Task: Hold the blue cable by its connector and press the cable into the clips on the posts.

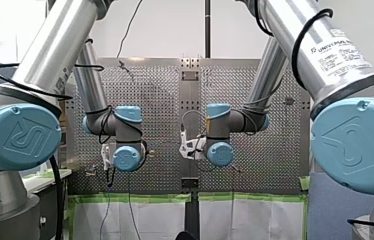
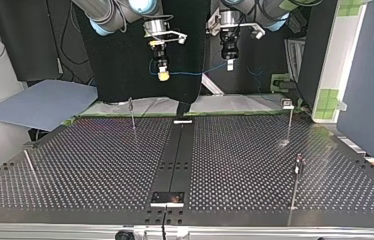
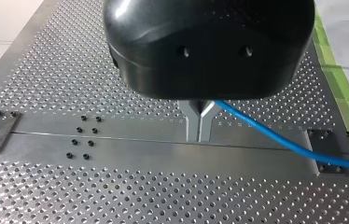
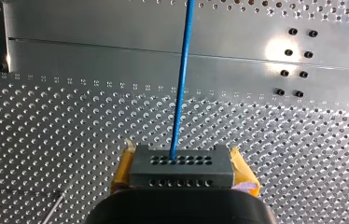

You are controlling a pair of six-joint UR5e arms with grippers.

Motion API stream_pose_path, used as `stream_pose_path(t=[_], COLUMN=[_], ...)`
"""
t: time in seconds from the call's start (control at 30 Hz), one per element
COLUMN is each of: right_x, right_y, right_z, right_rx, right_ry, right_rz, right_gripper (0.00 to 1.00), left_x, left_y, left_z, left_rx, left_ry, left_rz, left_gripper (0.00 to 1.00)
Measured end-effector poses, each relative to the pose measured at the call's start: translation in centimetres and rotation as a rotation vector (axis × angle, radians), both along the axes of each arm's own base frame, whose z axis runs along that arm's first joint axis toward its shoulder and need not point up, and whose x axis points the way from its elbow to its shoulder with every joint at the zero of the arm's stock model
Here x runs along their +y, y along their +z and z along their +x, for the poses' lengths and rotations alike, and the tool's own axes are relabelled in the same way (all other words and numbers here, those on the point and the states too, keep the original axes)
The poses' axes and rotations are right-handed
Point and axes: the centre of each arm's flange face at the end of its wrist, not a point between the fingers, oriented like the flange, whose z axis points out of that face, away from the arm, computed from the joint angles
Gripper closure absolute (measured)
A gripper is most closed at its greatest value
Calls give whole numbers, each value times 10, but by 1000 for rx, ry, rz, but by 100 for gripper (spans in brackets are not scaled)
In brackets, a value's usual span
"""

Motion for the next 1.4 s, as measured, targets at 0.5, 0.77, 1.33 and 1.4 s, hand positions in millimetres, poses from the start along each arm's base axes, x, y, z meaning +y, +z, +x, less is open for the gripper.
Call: stream_pose_path(t=[0.5, 0.77, 1.33, 1.4], right_x=[0, 0, 0, 2], right_y=[0, 0, 0, -3], right_z=[0, 0, 0, 3], right_rx=[0, 0, 0, 2], right_ry=[0, -2, -2, -2], right_rz=[0, 0, 1, 7], right_gripper=[100, 100, 100, 100], left_x=[0, 1, 2, 2], left_y=[0, -22, -35, -35], left_z=[0, -9, -13, -13], left_rx=[1, 60, 89, 89], left_ry=[0, -12, -12, -12], left_rz=[1, 42, 59, 59], left_gripper=[98, 98, 98, 98])
